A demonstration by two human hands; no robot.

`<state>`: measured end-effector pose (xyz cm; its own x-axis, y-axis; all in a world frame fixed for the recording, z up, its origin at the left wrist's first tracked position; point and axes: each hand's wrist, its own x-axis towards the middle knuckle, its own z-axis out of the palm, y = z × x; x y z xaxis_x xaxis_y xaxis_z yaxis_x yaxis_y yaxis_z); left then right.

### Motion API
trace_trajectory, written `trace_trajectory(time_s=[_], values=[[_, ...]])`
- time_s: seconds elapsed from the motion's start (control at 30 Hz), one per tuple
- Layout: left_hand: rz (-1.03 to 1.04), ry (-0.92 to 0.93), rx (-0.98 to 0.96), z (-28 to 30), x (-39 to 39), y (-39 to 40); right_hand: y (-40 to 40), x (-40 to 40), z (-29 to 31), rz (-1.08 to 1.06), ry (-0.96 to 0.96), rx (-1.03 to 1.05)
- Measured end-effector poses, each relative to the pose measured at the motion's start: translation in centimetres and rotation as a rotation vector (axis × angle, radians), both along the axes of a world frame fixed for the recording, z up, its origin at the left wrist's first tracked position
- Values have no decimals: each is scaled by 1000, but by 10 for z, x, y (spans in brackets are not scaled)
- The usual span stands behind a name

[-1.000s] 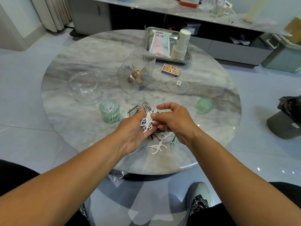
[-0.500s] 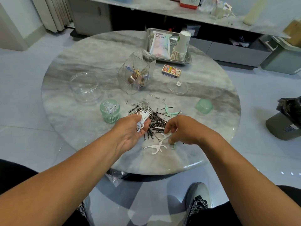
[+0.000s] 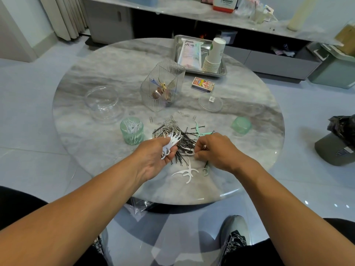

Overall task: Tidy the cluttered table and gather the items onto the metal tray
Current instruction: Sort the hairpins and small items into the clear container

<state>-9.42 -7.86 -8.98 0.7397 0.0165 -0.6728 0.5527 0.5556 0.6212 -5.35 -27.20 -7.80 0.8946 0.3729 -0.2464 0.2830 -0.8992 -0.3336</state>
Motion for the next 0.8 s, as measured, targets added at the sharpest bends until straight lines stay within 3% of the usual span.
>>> trace_trajectory(time_s=[0.1, 0.2, 0.27, 0.43, 0.53, 0.7, 0.8], values=[[-16, -7, 3, 1, 0, 1, -1, 3, 15, -53, -19, 214], [-89, -13, 13, 3, 0, -2, 2, 1, 26, -92, 170, 586], [-169, -27, 6, 4, -2, -4, 8, -1, 25, -44, 252, 661], [-293, -81, -65, 8, -8, -10, 16, -6, 19, 23, 275, 612], [-277, -97, -83, 9, -8, -9, 18, -5, 19, -3, 106, 551], [-110, -65, -86, 9, -2, -3, 6, 3, 29, -192, -73, 672], [-38, -40, -90, 8, 0, -1, -17, 11, 36, -146, 28, 372]])
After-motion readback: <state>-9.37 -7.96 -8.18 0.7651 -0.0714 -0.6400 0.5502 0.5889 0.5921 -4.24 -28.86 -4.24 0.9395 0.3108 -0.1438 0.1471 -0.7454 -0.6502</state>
